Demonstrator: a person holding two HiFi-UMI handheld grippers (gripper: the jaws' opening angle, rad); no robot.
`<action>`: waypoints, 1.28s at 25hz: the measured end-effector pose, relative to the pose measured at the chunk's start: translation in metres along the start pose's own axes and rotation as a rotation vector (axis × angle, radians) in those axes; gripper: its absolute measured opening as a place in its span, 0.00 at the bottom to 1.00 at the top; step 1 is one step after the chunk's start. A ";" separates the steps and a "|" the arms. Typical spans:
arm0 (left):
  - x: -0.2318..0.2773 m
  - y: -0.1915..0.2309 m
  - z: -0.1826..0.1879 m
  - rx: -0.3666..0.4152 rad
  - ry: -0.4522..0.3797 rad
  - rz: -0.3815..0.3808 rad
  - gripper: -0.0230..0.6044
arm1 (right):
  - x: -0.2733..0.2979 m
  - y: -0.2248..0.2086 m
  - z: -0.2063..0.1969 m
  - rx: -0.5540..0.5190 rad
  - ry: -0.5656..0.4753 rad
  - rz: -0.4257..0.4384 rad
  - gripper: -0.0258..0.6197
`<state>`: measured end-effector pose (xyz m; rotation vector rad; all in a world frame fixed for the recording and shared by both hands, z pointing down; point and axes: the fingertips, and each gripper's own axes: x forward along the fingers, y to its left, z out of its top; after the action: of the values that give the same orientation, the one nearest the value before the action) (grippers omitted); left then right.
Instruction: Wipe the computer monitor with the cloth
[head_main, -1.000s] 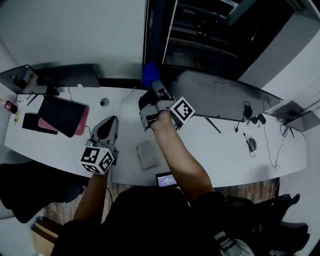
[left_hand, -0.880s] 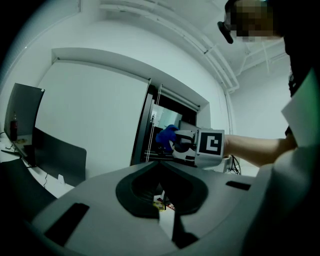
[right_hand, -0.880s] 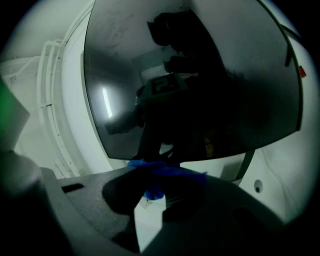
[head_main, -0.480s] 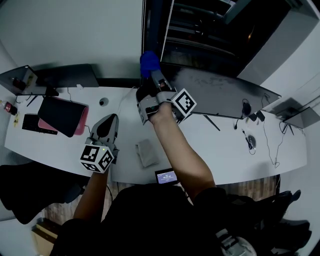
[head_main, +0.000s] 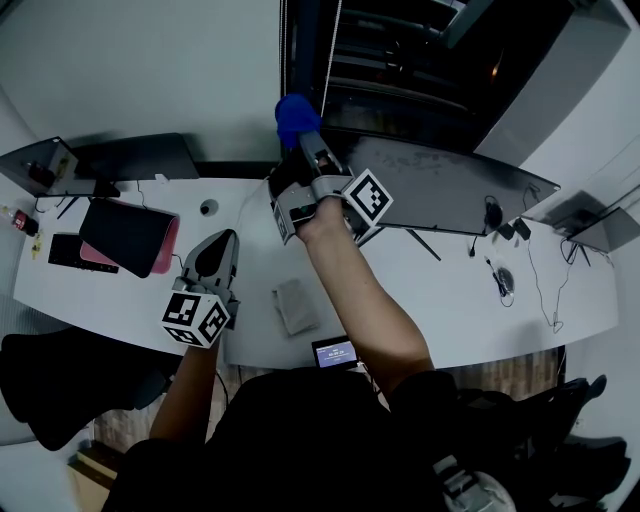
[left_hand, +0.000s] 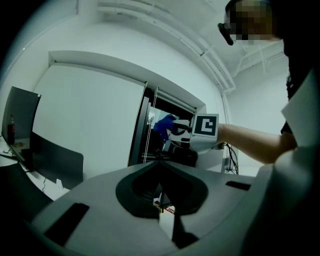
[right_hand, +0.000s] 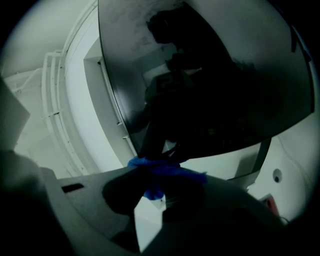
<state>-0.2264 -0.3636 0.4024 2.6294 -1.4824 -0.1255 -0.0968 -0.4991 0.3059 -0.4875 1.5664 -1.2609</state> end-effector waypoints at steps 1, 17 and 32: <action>-0.001 0.000 0.000 0.002 -0.001 0.000 0.03 | 0.001 0.002 0.000 -0.001 0.001 0.005 0.16; -0.006 0.009 0.008 0.018 -0.021 -0.006 0.03 | 0.001 0.017 -0.006 0.091 -0.013 0.093 0.16; 0.005 -0.006 0.007 -0.031 -0.051 -0.072 0.03 | -0.051 0.098 -0.013 -0.268 0.166 0.252 0.16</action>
<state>-0.2192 -0.3651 0.3946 2.6751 -1.3892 -0.2217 -0.0615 -0.4161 0.2410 -0.3443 1.8856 -0.9236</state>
